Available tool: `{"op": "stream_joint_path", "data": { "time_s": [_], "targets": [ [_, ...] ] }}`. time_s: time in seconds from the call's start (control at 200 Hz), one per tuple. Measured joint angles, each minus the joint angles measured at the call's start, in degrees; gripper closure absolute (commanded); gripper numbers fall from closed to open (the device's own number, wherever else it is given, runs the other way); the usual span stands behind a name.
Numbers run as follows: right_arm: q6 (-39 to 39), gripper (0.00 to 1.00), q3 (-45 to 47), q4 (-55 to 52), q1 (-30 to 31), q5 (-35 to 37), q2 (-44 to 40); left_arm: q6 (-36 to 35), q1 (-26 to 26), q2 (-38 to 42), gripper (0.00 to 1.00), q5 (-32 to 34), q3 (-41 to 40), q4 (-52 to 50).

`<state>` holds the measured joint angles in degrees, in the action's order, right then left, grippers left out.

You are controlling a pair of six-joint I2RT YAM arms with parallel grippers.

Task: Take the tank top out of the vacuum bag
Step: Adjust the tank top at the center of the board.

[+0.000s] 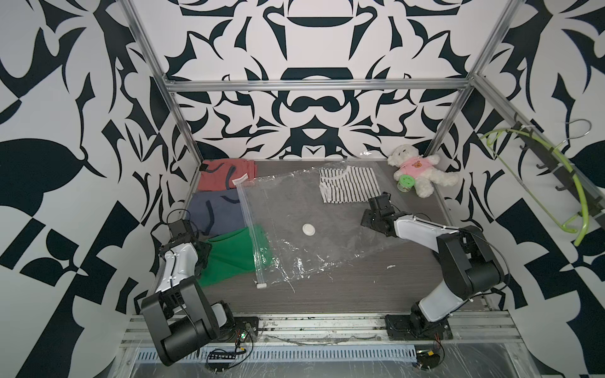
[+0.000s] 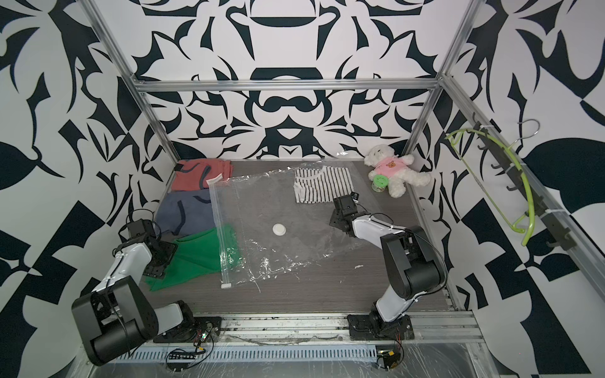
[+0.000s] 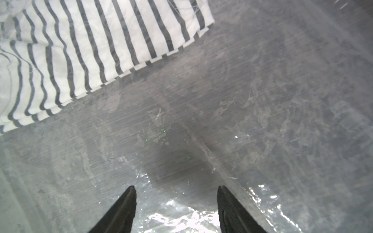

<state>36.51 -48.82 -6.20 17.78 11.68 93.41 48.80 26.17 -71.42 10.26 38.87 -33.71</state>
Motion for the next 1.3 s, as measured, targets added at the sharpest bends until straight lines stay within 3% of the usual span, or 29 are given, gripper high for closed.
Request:
{"op": "stream_joint_path", "data": {
  "time_s": [0.155,0.375,0.58,0.725,1.055,1.3],
  "targets": [
    [0.0,0.34,0.9,0.0,0.0,0.0,-0.8,-2.0,-2.1,-0.7,0.25,2.0,3.6,-0.3],
    [0.2,0.34,1.0,0.1,0.0,0.1,-0.9,-0.7,-19.5,-0.3,0.22,8.0,9.8,-3.6],
    [0.4,0.34,1.0,0.1,0.0,0.0,-0.9,4.2,-26.3,-0.3,0.22,9.0,11.7,-4.6],
    [0.4,0.34,1.0,0.1,0.0,0.0,-0.9,8.3,-31.2,-2.4,0.23,6.1,9.5,-2.8],
    [0.6,0.34,1.0,0.1,0.0,-0.1,-0.8,12.5,-30.2,-6.7,0.22,2.8,0.6,0.7],
    [0.6,0.34,1.7,0.5,0.0,0.0,-2.1,12.5,-24.2,-5.3,0.21,-0.3,-1.7,4.4]
  ]
}}
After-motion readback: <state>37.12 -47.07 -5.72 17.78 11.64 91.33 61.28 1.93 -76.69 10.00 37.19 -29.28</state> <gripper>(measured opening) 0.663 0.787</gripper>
